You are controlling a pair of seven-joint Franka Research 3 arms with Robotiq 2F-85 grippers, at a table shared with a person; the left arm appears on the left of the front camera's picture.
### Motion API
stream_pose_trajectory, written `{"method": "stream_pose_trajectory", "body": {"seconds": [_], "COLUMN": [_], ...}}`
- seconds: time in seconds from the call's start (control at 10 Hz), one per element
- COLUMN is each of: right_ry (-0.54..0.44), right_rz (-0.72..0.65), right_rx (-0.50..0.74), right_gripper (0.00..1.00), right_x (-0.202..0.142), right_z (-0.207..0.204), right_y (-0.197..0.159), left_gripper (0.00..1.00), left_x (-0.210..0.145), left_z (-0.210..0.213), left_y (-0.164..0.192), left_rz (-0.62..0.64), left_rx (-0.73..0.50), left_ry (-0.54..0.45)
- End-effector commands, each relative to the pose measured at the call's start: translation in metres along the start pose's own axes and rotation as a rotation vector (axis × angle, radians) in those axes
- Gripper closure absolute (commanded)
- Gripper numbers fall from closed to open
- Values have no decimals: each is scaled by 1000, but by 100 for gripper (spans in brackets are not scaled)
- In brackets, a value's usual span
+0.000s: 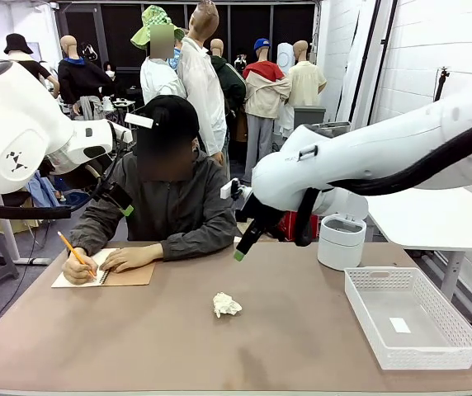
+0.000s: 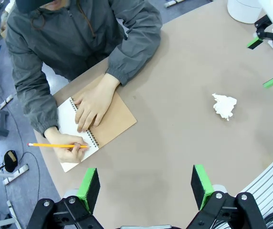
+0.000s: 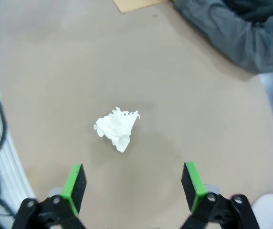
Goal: Sort the paper based on its condition.
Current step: If a person hands you a paper, place it in the Organizing basket , and if it's crumpled, put it in the Trash can.
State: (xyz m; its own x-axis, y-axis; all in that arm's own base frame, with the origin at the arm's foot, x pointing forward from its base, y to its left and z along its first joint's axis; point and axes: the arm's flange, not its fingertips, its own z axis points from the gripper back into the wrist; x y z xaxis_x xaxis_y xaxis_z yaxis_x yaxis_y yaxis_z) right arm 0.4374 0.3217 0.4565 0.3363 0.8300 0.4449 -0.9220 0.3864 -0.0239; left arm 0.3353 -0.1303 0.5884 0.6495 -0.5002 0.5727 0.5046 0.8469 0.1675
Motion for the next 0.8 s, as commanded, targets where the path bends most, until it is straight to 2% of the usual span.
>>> {"method": "stream_pose_trajectory", "body": {"seconds": [0.0,0.7], "right_ry": [53,212], "right_rz": [20,128], "right_rx": [8,65], "right_gripper": [0,0], "right_x": [15,28], "right_z": [-15,-94], "right_y": [0,14], "left_gripper": [0,0], "left_x": [1,1], "left_z": [1,1], "left_y": [1,1], "left_rz": [1,1], "left_rx": [0,0], "left_ry": [1,1]}}
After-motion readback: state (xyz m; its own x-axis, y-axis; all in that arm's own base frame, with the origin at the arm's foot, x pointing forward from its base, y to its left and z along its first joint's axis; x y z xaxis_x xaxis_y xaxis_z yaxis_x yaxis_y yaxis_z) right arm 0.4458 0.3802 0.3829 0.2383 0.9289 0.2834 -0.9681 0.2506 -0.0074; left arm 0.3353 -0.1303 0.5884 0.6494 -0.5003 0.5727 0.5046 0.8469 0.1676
